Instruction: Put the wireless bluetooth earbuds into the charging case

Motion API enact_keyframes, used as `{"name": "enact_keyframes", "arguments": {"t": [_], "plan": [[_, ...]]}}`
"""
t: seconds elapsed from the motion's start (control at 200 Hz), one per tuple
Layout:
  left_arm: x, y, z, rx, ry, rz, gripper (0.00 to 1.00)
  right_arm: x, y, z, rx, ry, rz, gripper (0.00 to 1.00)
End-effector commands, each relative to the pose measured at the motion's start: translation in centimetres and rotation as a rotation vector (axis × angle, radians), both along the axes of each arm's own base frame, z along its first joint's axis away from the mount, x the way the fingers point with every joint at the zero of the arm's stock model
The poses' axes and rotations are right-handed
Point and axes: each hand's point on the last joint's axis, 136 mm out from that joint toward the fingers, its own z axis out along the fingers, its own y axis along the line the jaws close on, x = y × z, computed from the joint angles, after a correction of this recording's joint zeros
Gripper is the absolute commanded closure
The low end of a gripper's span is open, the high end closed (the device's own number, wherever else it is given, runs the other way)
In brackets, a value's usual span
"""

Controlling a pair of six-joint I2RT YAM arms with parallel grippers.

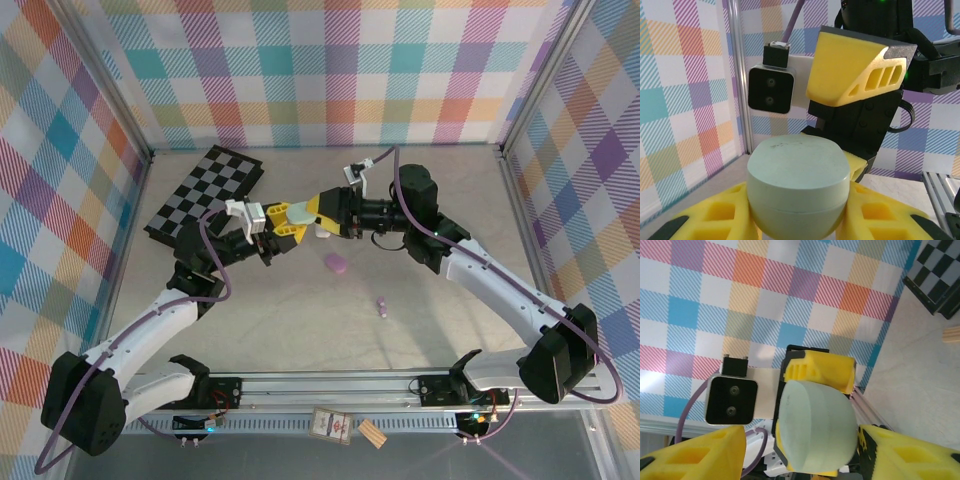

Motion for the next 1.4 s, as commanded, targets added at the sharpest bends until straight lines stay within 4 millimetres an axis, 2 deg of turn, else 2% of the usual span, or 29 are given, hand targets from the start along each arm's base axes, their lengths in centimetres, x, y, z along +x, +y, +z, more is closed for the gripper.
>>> {"name": "enact_keyframes", "arguments": {"t": [0.0, 0.075, 0.14, 0.325, 0.37, 0.54, 0.58, 0.64, 0.715, 0.835, 0.965, 1.04, 1.2, 1.395], "plan": [[-0.4, -0.4, 1.7, -0.007, -0.072, -0.014, 0.67, -0.5, 0.3, 1.8, 0.057, -0.024, 0.034, 0.44], [-0.3, -0.6, 1.6, -0.004, -0.070, -0.019, 0.67, -0.5, 0.2, 1.6, 0.041, -0.029, 0.031, 0.52], [-0.2, -0.7, 1.5, -0.003, -0.066, -0.021, 0.67, -0.5, 0.1, 1.3, 0.029, -0.028, 0.024, 0.56], [-0.2, -0.8, 1.4, 0.003, -0.061, -0.026, 0.66, -0.1, 0.0, 0.7, 0.008, -0.036, 0.001, 0.77], [-0.2, -0.8, 1.3, 0.005, -0.062, -0.027, 0.64, 0.0, 0.0, 0.6, 0.006, -0.043, -0.008, 0.79], [-0.1, -0.8, 0.9, 0.014, -0.053, -0.018, 0.33, 1.4, -0.7, -0.4, -0.015, -0.039, -0.086, 0.79], [-0.2, -0.7, 0.9, 0.015, -0.054, -0.013, 0.23, 1.9, -1.1, -0.9, -0.025, -0.033, -0.115, 0.79], [-0.1, -0.5, 0.6, 0.018, -0.049, 0.003, 0.02, 3.0, -1.9, -2.0, -0.055, -0.023, -0.172, 0.79], [-0.1, -0.2, -0.2, 0.036, -0.037, 0.026, 0.00, 4.7, -3.1, -4.4, -0.118, -0.014, -0.250, 0.78], [0.5, 0.1, -3.1, 0.090, 0.025, 0.089, 0.00, 8.0, -5.7, -9.4, -0.235, 0.051, -0.378, 0.79], [0.3, -0.7, -6.1, 0.143, 0.066, 0.115, 0.00, 12.0, -9.2, -14.9, -0.322, 0.125, -0.546, 0.81], [0.3, -1.2, -7.6, 0.163, 0.090, 0.117, 0.00, 14.1, -10.5, -17.8, -0.345, 0.171, -0.598, 0.81], [0.6, -1.7, -10.5, 0.190, 0.130, 0.130, 0.00, 18.2, -11.9, -23.2, -0.411, 0.223, -0.664, 0.81], [1.5, -1.7, -12.7, 0.189, 0.170, 0.162, 0.00, 21.6, -12.0, -27.4, -0.510, 0.233, -0.673, 0.78]]}}
